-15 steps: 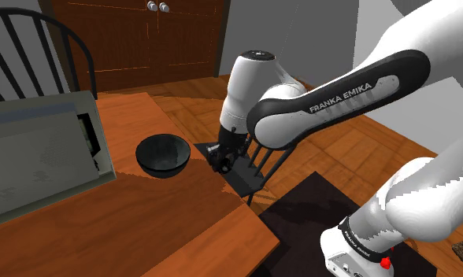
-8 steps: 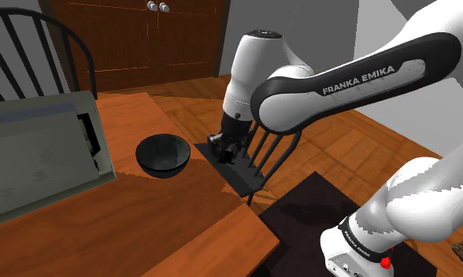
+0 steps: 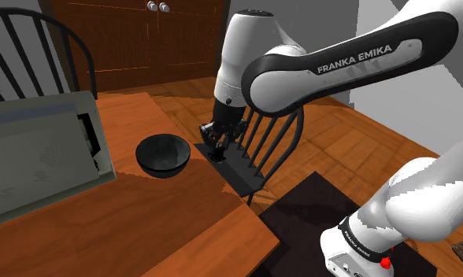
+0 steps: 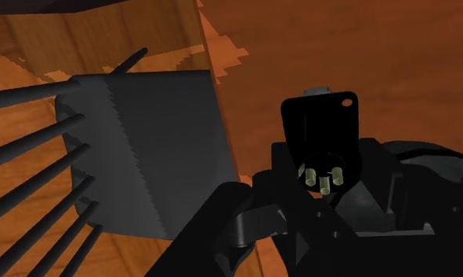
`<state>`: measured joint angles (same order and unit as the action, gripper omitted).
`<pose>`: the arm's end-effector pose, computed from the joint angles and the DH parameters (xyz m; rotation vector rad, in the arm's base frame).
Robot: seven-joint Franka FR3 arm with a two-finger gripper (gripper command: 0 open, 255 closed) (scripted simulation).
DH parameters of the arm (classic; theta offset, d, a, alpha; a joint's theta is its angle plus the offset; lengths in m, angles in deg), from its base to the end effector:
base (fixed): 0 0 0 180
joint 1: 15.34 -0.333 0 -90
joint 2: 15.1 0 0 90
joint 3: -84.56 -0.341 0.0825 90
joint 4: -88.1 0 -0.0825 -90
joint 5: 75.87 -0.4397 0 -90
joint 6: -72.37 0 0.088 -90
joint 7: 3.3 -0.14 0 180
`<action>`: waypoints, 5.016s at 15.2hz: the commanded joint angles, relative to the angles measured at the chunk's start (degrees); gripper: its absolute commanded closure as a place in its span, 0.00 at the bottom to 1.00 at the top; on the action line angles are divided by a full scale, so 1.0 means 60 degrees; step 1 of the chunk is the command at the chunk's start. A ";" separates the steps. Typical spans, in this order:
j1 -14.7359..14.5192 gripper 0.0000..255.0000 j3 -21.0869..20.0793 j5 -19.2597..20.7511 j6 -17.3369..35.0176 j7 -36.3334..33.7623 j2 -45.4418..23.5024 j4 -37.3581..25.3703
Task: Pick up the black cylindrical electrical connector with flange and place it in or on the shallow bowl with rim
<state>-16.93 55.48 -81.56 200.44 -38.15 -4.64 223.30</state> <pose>0.4491 0.2706 0.3537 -3.1207 0.2161 -0.0578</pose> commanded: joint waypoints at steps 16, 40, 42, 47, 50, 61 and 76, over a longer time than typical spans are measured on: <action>-0.0901 1.00 0.0009 0.3323 -0.1281 -0.2292 -0.5810 -0.6308; -0.0394 0.00 -0.1318 0.6038 -0.1165 0.8309 -0.8776 -0.7503; -0.0394 1.00 -0.1318 0.6038 -0.1165 0.8309 -0.8776 -0.7503; -0.0392 1.00 -0.1319 0.6036 -0.1172 0.8314 -0.8775 -0.7509; -0.0394 1.00 -0.1318 0.6039 -0.1164 0.8308 -0.8777 -0.7502; -0.0206 1.00 -0.1689 0.5565 -0.2099 0.8599 -0.8072 -0.7814; -0.0138 0.00 -0.1730 0.6183 -0.2246 1.0111 -0.8172 -0.7343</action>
<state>-17.65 44.76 -45.73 186.50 20.67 -52.74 178.79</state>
